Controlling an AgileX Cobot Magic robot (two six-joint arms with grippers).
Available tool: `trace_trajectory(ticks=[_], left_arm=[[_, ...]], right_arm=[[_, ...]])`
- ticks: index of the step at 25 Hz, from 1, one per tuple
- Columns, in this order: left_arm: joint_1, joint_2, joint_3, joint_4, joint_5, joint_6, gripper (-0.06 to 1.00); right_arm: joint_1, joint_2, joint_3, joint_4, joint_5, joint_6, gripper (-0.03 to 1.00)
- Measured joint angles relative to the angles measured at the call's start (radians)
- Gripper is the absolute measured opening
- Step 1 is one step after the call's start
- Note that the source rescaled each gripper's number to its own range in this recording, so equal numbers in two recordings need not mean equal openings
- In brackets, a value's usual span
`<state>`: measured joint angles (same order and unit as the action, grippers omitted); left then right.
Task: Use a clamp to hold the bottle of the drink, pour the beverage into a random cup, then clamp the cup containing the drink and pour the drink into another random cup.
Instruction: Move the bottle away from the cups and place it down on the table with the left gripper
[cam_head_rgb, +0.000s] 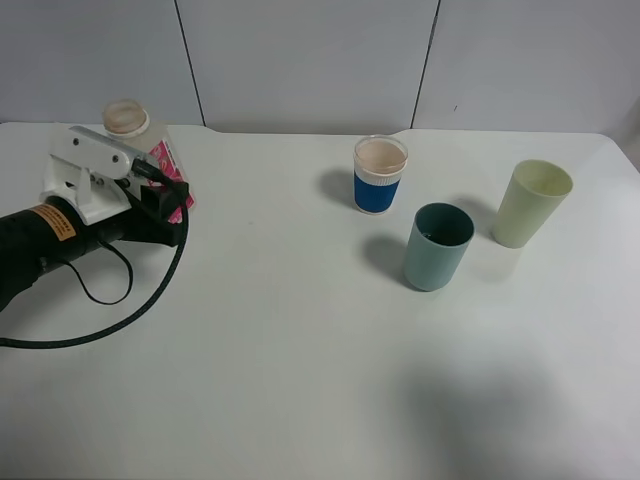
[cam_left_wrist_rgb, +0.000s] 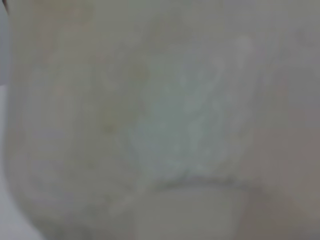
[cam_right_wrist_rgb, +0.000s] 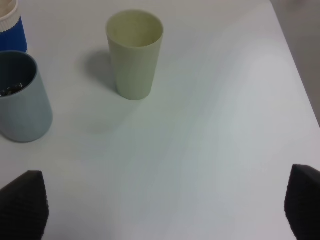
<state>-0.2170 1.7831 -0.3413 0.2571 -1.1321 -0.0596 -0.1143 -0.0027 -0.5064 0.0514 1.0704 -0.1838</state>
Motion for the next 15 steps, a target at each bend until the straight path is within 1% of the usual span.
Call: trace_trajectory(ticks=[1, 2, 3, 7, 11, 15], left_arm=[[0.016, 0.029, 0.000, 0.023, -0.034, -0.013, 0.02], [0.016, 0.029, 0.000, 0.023, -0.034, -0.013, 0.02], [0.045, 0.082, 0.002, 0.046, -0.065, -0.022, 0.02], [0.080, 0.176, 0.003, 0.056, -0.070, -0.029, 0.02], [0.093, 0.235, 0.003, 0.056, -0.076, -0.029, 0.02], [0.093, 0.246, 0.003, 0.056, -0.096, -0.014, 0.02]], right_arm=[[0.000, 0.000, 0.000, 0.000, 0.000, 0.000, 0.81], [0.000, 0.000, 0.000, 0.000, 0.000, 0.000, 0.81], [0.000, 0.000, 0.000, 0.000, 0.000, 0.000, 0.81], [0.000, 0.000, 0.000, 0.000, 0.000, 0.000, 0.81], [0.000, 0.000, 0.000, 0.000, 0.000, 0.000, 0.81], [0.000, 0.000, 0.000, 0.000, 0.000, 0.000, 0.81]])
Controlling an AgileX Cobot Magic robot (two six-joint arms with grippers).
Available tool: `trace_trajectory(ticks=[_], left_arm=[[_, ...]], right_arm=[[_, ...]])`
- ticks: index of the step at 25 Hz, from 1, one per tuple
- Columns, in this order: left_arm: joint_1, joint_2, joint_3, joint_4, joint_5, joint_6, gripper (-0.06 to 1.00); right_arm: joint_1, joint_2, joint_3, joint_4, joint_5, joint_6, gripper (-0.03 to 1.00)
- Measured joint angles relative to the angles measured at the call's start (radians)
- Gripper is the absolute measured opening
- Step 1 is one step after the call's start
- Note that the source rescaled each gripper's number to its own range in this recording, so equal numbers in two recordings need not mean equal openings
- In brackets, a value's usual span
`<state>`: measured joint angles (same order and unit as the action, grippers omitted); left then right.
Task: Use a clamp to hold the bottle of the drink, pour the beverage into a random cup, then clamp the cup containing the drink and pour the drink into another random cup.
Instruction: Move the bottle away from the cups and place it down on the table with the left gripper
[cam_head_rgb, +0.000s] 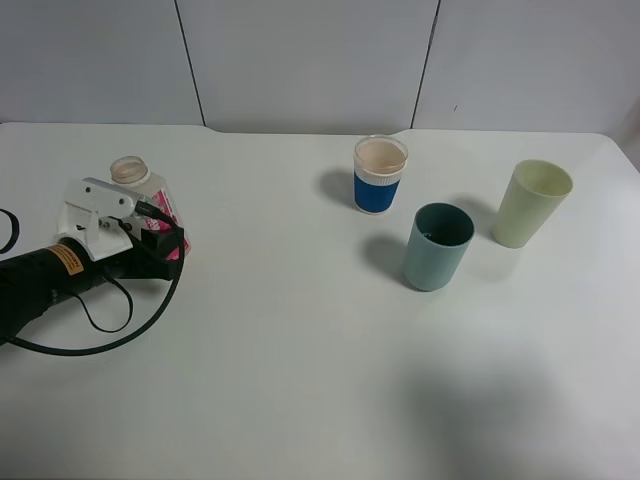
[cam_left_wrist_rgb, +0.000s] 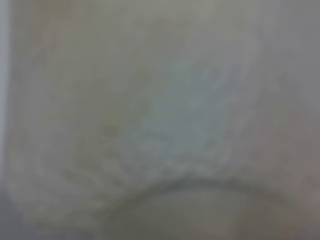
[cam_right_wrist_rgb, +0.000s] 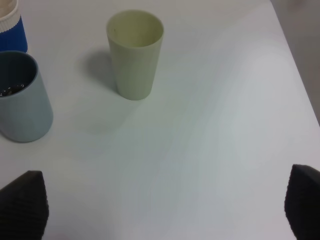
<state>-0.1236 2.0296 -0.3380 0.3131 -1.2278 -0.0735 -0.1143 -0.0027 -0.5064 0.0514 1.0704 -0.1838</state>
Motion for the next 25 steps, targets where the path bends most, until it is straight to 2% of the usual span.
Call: trace_trajectory(ticks=[14, 22, 24, 25], left_arm=[[0.000, 0.006, -0.020, -0.020, 0.002, 0.004, 0.02], [0.000, 0.006, -0.020, -0.025, 0.002, 0.089, 0.02], [0.000, 0.006, -0.020, -0.009, 0.002, 0.094, 0.12], [0.000, 0.006, -0.020, -0.002, 0.002, 0.095, 0.24]], right_arm=[[0.000, 0.000, 0.000, 0.000, 0.000, 0.000, 0.81], [0.000, 0.000, 0.000, 0.000, 0.000, 0.000, 0.81], [0.000, 0.000, 0.000, 0.000, 0.000, 0.000, 0.81], [0.000, 0.000, 0.000, 0.000, 0.000, 0.000, 0.81]])
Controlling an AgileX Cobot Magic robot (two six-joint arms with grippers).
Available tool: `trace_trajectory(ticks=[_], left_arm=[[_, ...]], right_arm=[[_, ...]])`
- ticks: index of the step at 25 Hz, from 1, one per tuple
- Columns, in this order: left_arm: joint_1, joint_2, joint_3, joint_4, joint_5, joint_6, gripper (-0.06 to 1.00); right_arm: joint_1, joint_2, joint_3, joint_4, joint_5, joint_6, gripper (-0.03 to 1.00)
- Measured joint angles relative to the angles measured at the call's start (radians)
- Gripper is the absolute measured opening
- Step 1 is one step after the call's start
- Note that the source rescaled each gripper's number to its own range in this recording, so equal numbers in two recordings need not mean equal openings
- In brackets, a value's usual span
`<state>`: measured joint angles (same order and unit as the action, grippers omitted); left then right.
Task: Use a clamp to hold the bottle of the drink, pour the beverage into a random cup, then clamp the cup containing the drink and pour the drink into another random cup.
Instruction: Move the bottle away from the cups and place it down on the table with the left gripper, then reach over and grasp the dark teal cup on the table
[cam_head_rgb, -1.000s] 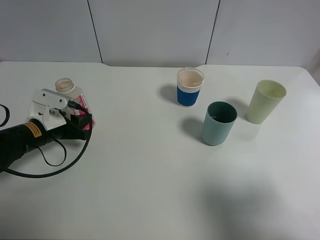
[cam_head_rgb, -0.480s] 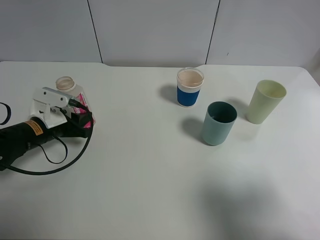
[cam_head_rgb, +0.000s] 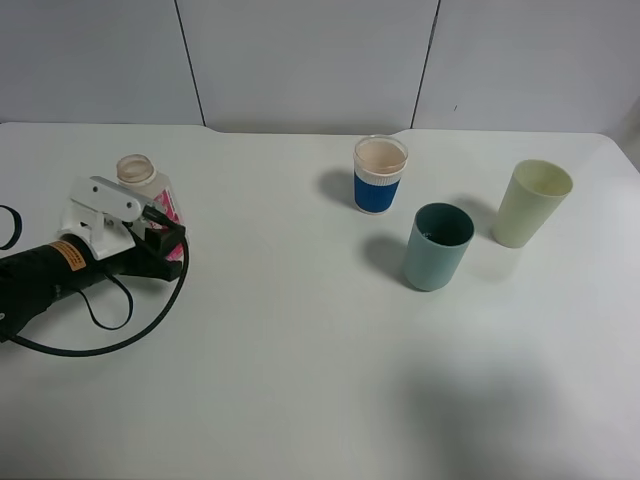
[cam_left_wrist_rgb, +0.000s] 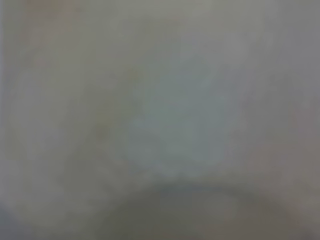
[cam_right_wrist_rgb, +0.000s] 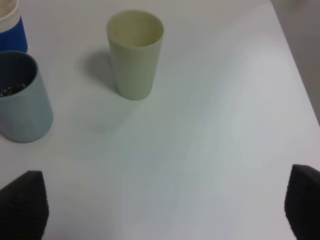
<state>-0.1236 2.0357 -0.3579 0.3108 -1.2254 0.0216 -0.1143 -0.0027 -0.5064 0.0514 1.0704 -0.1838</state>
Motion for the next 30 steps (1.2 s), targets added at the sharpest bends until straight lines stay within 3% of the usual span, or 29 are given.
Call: trace_trajectory(ticks=[3, 4, 6, 20, 27, 30], left_arm=[[0.000, 0.000, 0.000, 0.011, 0.000, 0.002, 0.74], [0.000, 0.000, 0.000, 0.012, 0.000, 0.001, 0.85], [0.000, 0.000, 0.000, 0.012, 0.000, -0.005, 0.95], [0.000, -0.007, 0.009, 0.036, 0.000, 0.048, 1.00], [0.000, -0.139, 0.114, 0.013, 0.001, 0.055, 1.00], [0.000, -0.212, 0.186, -0.034, 0.001, 0.055, 1.00]], right_arm=[[0.000, 0.000, 0.000, 0.000, 0.000, 0.000, 0.81], [0.000, 0.000, 0.000, 0.000, 0.000, 0.000, 0.81], [0.000, 0.000, 0.000, 0.000, 0.000, 0.000, 0.81], [0.000, 0.000, 0.000, 0.000, 0.000, 0.000, 0.81], [0.000, 0.000, 0.000, 0.000, 0.000, 0.000, 0.81], [0.000, 0.000, 0.000, 0.000, 0.000, 0.000, 0.81]])
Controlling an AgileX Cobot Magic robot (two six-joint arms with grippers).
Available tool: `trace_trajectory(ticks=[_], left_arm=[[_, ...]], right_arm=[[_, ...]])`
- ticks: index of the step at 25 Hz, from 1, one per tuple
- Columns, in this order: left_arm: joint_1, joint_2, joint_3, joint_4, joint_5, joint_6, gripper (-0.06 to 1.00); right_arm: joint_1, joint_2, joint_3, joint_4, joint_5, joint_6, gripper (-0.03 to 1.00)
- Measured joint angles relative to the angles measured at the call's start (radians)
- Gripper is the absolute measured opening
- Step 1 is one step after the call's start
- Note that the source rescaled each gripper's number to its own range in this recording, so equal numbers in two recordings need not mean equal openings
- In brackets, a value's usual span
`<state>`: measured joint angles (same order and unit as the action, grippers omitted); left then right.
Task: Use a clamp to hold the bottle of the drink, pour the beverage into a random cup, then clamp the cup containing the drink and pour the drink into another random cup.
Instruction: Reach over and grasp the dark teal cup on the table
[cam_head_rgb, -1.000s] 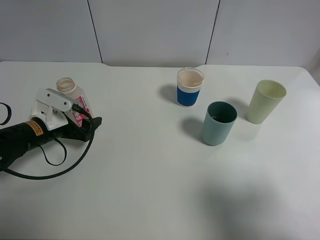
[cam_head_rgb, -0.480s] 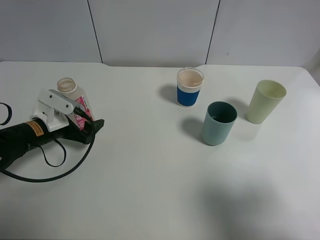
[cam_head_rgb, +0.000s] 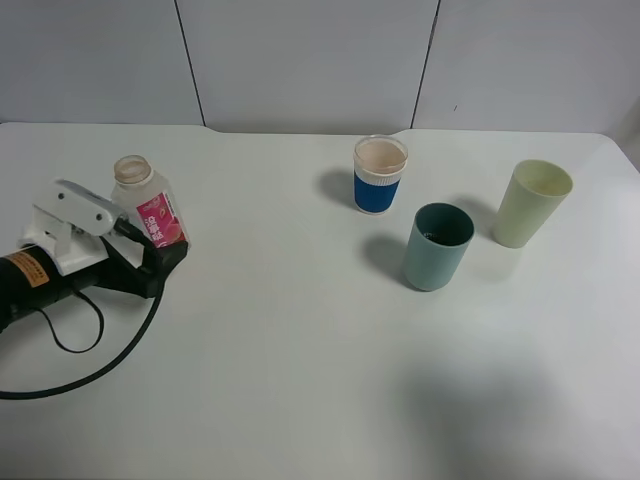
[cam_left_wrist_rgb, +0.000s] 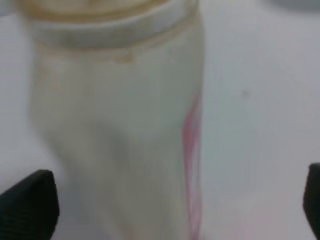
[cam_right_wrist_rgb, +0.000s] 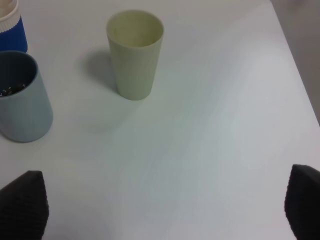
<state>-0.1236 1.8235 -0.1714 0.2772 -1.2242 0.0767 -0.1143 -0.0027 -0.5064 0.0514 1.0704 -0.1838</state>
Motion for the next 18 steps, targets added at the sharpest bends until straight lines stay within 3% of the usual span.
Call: trace_trajectory(ticks=[8, 12, 18], left_arm=[[0.000, -0.277, 0.139, -0.169, 0.001, -0.037, 1.00], [0.000, -0.438, 0.145, -0.206, 0.004, -0.108, 1.00], [0.000, -0.639, 0.145, -0.312, 0.006, -0.121, 1.00]], right_arm=[[0.000, 0.000, 0.000, 0.000, 0.000, 0.000, 0.81], [0.000, 0.000, 0.000, 0.000, 0.000, 0.000, 0.81], [0.000, 0.000, 0.000, 0.000, 0.000, 0.000, 0.81]])
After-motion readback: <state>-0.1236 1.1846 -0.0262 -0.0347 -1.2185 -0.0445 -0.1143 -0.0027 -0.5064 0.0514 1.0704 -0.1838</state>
